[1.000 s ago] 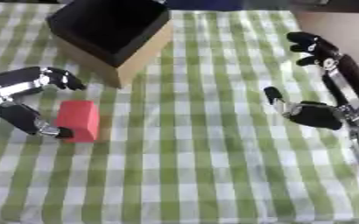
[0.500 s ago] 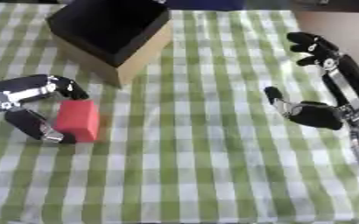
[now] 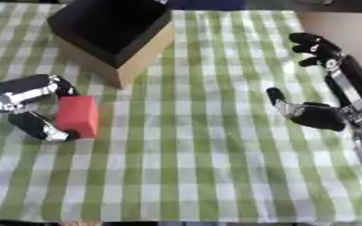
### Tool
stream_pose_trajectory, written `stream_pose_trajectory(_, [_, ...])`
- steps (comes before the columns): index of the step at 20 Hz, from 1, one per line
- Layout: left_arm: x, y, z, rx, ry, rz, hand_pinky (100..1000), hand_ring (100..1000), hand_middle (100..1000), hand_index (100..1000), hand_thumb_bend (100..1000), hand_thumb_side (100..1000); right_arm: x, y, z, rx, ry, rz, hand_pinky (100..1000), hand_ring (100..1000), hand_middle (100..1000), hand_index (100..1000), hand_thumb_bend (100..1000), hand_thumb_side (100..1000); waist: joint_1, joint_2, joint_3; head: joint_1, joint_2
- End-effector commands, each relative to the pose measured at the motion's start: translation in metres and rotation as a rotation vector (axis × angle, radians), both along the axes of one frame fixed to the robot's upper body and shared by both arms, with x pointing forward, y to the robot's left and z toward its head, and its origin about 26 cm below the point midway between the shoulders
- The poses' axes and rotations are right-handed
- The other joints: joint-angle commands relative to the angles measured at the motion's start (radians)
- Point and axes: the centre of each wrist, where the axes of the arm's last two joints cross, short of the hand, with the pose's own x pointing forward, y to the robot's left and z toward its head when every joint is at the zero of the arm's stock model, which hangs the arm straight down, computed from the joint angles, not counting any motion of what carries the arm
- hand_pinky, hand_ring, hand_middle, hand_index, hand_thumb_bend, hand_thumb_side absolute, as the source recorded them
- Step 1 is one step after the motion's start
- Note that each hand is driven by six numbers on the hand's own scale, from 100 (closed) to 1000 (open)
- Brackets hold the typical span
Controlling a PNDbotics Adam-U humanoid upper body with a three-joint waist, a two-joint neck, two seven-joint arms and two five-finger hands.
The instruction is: Pick up objects on the table and place them in the box.
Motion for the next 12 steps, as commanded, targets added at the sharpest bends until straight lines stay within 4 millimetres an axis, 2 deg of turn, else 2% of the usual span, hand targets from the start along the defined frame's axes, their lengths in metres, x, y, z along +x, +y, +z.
stream_pose_trajectory(1, [-0.004,0.002,0.019,-0.044,-0.089,0.031,611,419,332,507,220,177,0.0,-0.004,0.007,-0.013,-0.014,-0.002,761,880,924,963,310,196,0.002,-0.018,0.001,-0.002,-0.002])
stream_pose_trajectory(5, [-0.01,0.0,0.038,-0.087,-0.175,0.035,611,415,328,504,227,175,0.0,-0.004,0.006,-0.014,-0.013,-0.002,761,880,924,963,310,195,0.003,-0.019,0.002,-0.003,-0.004])
stream_pose_trajectory(12, [-0.014,-0.004,0.093,-0.114,-0.298,0.013,614,415,325,503,239,173,0.0,-0.004,0.005,-0.019,-0.007,0.002,761,880,924,963,311,195,0.005,-0.022,-0.002,-0.002,-0.004])
